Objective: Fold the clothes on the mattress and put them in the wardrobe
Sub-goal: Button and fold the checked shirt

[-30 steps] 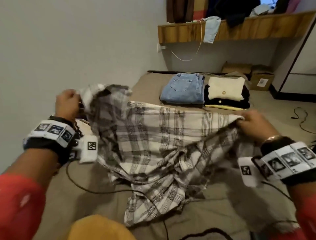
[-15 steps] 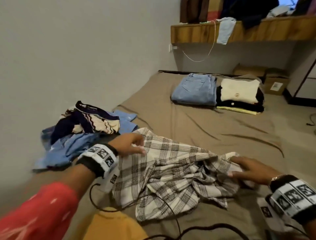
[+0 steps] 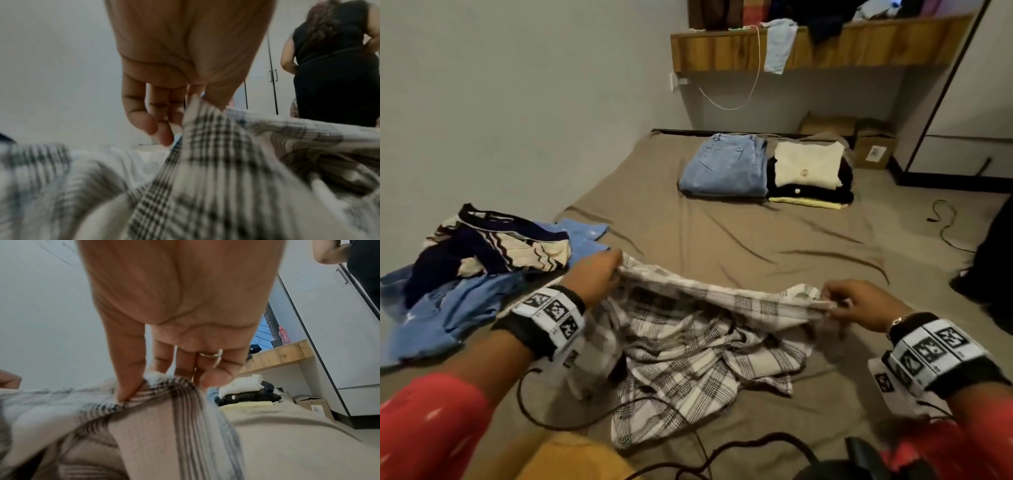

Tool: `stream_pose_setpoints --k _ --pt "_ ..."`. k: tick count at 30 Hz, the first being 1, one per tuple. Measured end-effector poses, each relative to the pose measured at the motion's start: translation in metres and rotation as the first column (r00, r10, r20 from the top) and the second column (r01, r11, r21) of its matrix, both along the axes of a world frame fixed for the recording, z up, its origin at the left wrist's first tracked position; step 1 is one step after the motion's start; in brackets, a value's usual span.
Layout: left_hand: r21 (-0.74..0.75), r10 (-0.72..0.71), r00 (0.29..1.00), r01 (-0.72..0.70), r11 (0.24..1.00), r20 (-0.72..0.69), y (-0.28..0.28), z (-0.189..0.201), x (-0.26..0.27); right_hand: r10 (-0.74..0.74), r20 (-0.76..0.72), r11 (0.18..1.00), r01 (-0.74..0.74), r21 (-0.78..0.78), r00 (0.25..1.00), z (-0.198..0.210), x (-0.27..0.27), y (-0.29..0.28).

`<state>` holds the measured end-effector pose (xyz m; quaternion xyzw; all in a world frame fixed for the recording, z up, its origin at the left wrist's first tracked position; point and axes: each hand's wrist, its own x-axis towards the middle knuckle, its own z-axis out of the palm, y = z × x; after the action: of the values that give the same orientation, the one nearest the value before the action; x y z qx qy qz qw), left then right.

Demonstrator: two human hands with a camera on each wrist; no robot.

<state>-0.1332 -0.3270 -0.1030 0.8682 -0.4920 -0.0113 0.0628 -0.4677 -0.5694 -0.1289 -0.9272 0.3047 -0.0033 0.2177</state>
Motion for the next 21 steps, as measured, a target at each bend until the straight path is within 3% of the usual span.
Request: stream_pose_setpoints --k 5,7,10,13,17,21 --pt "-0.295 0.140 0.990 -0.140 0.945 -0.021 0.012 0.042 0.018 0.018 0.207 0.983 0.020 -0.180 0.978 0.068 0.022 0.004" --pt "-0.268 0.124 0.992 -0.113 0.957 0.024 0.023 0.055 0.023 -0.005 0.236 0.966 0.065 -0.248 0.972 0.097 0.030 -0.002" --pt "-0.092 0.061 0.962 -0.037 0.995 0.266 0.041 0.067 0.025 -0.004 0.272 0.947 0.091 -0.308 0.962 0.135 0.039 -0.005" --pt "-0.026 0.151 0.897 -0.154 0.988 0.415 0.059 0.074 0.029 0.056 0.343 0.916 0.089 -0.390 0.938 0.162 0.046 0.006" --pt "-0.051 0.466 0.841 -0.471 0.881 0.274 0.081 0.072 0.048 0.066 0.456 0.879 0.165 -0.447 0.887 0.187 0.054 0.014" --pt "-0.184 0.602 0.792 -0.580 0.794 0.101 0.082 0.110 0.063 0.106 0.423 0.823 0.160 -0.545 0.900 0.227 0.077 0.011"
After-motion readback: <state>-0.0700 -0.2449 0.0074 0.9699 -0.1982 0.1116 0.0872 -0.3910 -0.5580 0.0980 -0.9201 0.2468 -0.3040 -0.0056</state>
